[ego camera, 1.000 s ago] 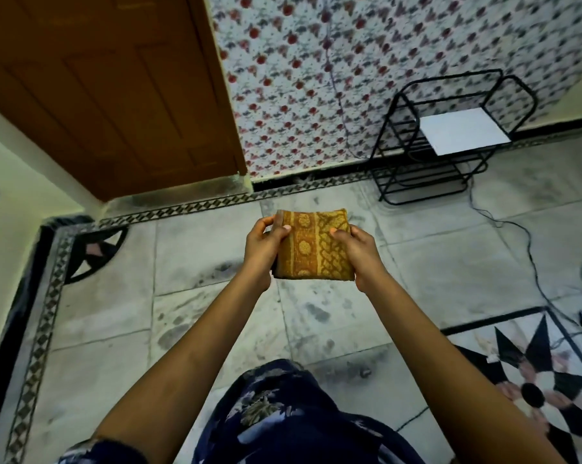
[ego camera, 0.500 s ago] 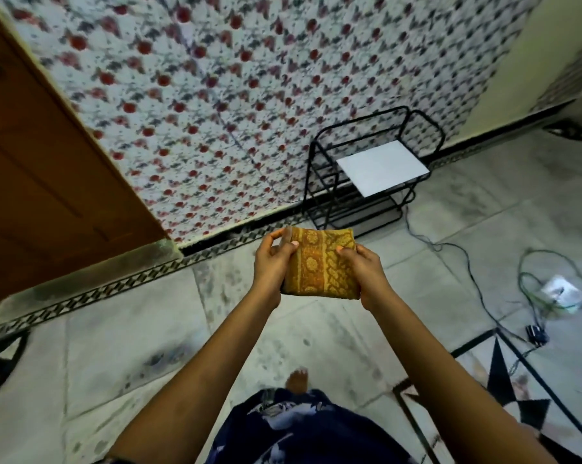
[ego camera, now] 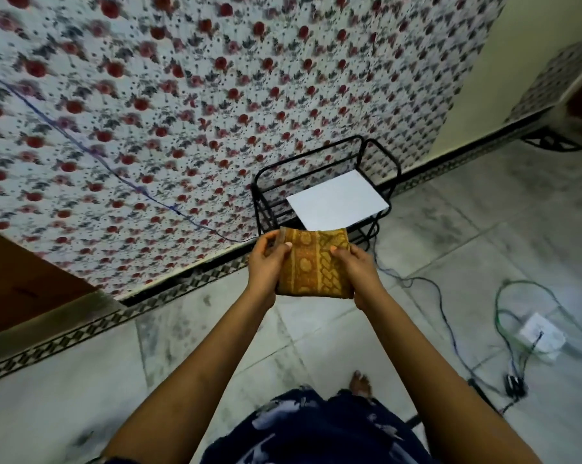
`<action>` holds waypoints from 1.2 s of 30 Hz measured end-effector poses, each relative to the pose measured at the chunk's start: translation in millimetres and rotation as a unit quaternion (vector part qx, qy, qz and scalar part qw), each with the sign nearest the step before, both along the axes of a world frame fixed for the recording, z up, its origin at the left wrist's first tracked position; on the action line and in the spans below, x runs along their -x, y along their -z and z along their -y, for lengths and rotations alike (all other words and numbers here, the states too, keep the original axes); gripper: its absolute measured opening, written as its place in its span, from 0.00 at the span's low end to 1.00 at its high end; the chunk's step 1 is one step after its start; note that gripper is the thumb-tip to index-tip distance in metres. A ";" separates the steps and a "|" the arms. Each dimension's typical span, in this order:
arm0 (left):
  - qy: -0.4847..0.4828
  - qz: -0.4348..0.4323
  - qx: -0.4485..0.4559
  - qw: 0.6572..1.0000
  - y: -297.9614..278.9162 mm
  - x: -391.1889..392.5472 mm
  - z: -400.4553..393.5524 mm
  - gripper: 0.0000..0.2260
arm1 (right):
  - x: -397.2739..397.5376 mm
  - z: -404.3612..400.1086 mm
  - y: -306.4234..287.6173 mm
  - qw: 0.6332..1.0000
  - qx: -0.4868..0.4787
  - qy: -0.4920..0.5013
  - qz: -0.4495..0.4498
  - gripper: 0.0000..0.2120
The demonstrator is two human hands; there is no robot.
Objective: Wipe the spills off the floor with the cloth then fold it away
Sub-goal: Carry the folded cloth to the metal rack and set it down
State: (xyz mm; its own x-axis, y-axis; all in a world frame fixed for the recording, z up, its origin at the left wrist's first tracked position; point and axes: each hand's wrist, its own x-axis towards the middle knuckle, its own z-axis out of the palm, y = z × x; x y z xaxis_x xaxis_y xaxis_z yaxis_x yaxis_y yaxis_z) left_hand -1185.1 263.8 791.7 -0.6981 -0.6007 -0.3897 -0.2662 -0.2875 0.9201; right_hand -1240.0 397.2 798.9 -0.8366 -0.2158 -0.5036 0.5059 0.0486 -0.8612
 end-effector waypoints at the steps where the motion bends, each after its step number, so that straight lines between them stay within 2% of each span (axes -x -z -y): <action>1: -0.005 0.001 0.000 1.000 -1.0 14.6 -6.9 0.09 | 17.2 -6.7 -2.6 1.000 -0.001 -0.010 -0.001 0.04; 6: -0.012 -0.013 -0.001 1.000 -10.6 106.7 -41.9 0.11 | 122.9 -41.1 -6.2 0.999 -0.007 -0.044 -0.011 0.07; 11: -0.016 -0.002 -0.010 1.000 -6.4 178.6 -46.9 0.11 | 200.2 -43.8 8.3 0.999 -0.004 -0.048 -0.005 0.06; 23: -0.042 0.053 -0.031 0.997 56.1 365.8 -4.5 0.08 | 398.5 2.4 65.3 0.994 -0.076 -0.076 0.017 0.06; 30: -0.057 0.122 -0.051 0.990 121.5 444.1 33.3 0.06 | 483.2 44.0 128.0 0.982 -0.129 -0.120 0.067 0.10; 36: -0.096 0.165 -0.116 0.975 207.5 479.0 51.3 0.09 | 531.9 70.5 223.9 0.962 -0.153 -0.195 0.115 0.07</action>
State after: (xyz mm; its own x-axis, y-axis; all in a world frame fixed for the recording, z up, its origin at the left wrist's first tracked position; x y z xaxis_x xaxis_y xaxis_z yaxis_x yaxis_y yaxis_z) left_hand -1664.1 212.4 584.2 -0.3949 -0.5777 -0.7144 -0.4570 -0.5510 0.6982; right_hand -1771.9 326.7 574.9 -0.5814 -0.3032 -0.7550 0.5731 0.5060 -0.6445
